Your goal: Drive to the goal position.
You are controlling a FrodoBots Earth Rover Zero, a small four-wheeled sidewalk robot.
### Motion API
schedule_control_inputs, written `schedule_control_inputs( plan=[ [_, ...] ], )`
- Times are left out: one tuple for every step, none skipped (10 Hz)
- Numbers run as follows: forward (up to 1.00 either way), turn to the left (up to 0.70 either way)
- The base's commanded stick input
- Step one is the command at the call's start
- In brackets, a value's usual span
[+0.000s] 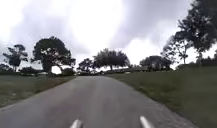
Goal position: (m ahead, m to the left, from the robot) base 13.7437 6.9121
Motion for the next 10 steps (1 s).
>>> schedule_control_inputs(
  plan=[
    [0.7, 0.0],
    [0.7, 0.0],
    [0.7, 0.0],
    [0.7, 0.0],
    [0.7, 0.0],
    [0.7, 0.0],
    [0.7, 0.0],
    [0.7, 0.0],
    [0.7, 0.0],
    [0.7, 0.0]
  ],
)
